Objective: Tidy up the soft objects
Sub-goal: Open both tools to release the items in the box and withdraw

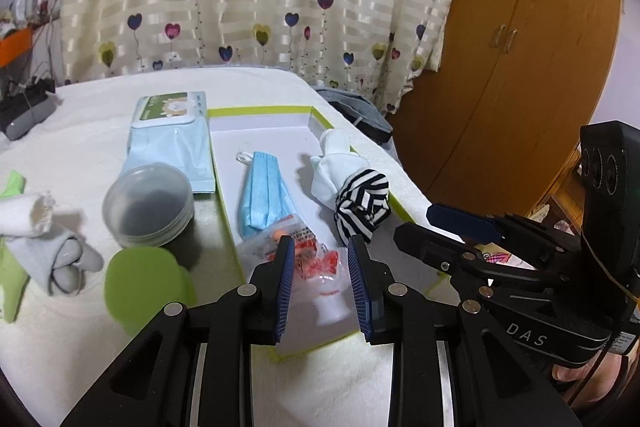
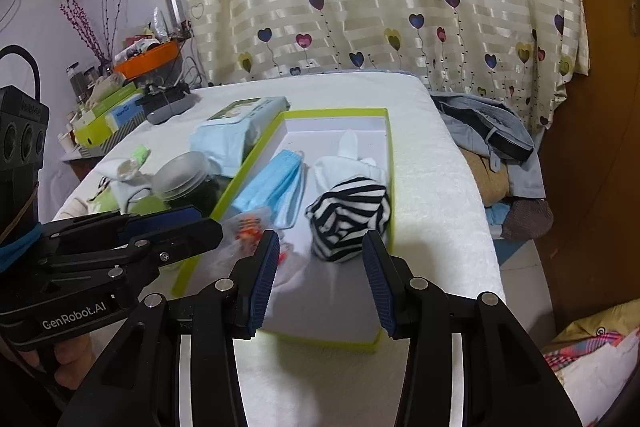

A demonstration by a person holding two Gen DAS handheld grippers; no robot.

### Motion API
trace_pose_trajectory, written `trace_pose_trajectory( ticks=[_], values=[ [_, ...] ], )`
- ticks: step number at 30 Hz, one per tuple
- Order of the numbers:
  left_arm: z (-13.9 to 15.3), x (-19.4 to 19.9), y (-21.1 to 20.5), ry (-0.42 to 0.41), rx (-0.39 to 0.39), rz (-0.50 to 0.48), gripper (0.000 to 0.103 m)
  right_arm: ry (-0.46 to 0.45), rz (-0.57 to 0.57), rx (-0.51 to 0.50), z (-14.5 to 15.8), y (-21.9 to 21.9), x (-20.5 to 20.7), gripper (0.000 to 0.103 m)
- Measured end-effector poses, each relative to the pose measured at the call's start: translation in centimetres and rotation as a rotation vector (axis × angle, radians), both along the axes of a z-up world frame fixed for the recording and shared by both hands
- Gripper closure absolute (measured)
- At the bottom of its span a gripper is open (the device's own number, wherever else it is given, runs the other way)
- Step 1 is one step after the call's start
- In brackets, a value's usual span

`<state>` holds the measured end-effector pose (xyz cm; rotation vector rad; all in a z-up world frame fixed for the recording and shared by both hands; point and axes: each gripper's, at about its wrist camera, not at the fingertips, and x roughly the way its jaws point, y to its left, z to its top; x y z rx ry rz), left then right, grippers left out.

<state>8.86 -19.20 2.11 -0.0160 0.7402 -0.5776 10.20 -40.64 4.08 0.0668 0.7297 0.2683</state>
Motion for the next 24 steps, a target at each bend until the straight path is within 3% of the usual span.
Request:
trace_pose_trajectory(
  ticks=[24],
  values=[
    [1.0,-3.9,6.2,-0.042,-0.028,0.107,0.076,-0.054,0.097,-0.024,2.0,5.6,-3.9,0.058]
  ],
)
